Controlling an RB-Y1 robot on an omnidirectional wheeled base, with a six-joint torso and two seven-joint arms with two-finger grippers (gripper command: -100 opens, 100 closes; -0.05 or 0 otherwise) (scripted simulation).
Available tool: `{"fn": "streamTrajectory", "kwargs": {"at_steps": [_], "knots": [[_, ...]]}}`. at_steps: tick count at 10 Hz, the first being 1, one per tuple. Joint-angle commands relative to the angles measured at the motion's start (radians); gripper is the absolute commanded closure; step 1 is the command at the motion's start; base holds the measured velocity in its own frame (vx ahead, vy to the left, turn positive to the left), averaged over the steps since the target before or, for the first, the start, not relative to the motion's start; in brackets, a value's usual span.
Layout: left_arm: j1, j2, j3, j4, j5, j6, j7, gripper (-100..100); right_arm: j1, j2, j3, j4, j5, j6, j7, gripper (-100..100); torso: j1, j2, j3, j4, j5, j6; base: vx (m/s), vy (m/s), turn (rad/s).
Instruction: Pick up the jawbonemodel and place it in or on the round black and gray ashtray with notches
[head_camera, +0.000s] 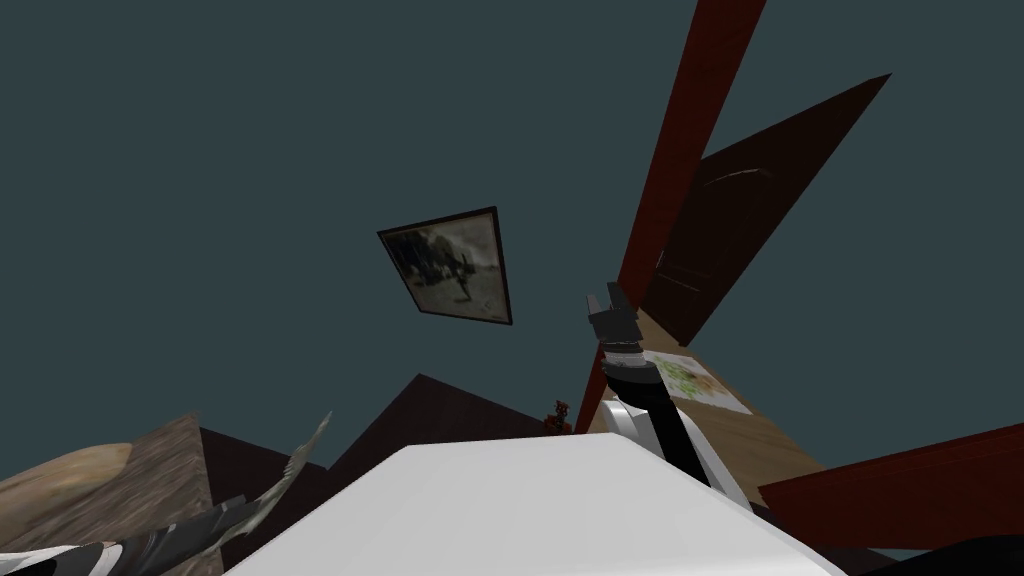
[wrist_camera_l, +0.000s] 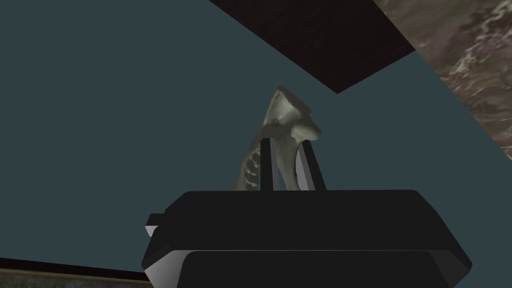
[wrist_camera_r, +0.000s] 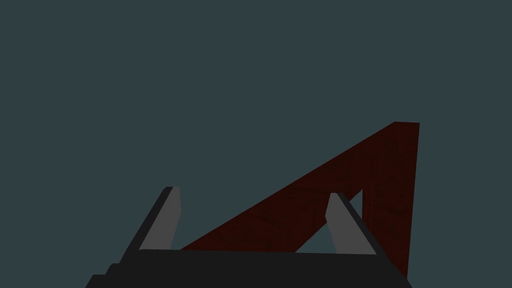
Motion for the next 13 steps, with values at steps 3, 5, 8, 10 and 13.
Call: {"fn": "streamTrajectory", "kwargs": {"at_steps": [3, 5, 8, 10, 13], "knots": [[-0.033, 0.016, -0.031, 0.094, -0.013, -0.064, 0.051, 100, 0.000, 0.000, 0.000, 0.000, 0.000, 0.000, 0.000, 0, -0.001, 0.000, 0.000, 0.000, 0.000, 0.000, 0.009, 0.043, -0.026], [-0.060, 0.028, -0.056, 0.145, -0.023, -0.113, 0.094, 100, 0.000, 0.000, 0.000, 0.000, 0.000, 0.000, 0.000, 0, -0.002, 0.000, 0.000, 0.000, 0.000, -0.002, 0.005, 0.040, -0.004], [-0.085, 0.037, -0.081, 0.218, -0.033, -0.159, 0.135, 100, 0.000, 0.000, 0.000, 0.000, 0.000, 0.000, 0.000, 0, -0.001, 0.000, 0.000, 0.000, 0.000, -0.002, 0.007, 0.047, -0.010], [-0.109, 0.043, -0.105, 0.279, -0.042, -0.206, 0.173, 100, 0.000, 0.000, 0.000, 0.000, 0.000, 0.000, 0.000, 0, 0.000, 0.001, 0.001, 0.000, 0.001, -0.003, -0.001, 0.068, 0.006], [-0.132, 0.047, -0.129, 0.349, -0.050, -0.250, 0.215, 100, 0.000, 0.000, 0.000, 0.000, 0.000, 0.000, 0.000, 0, 0.000, 0.001, 0.001, 0.001, 0.001, -0.003, 0.006, 0.049, 0.008]]}}
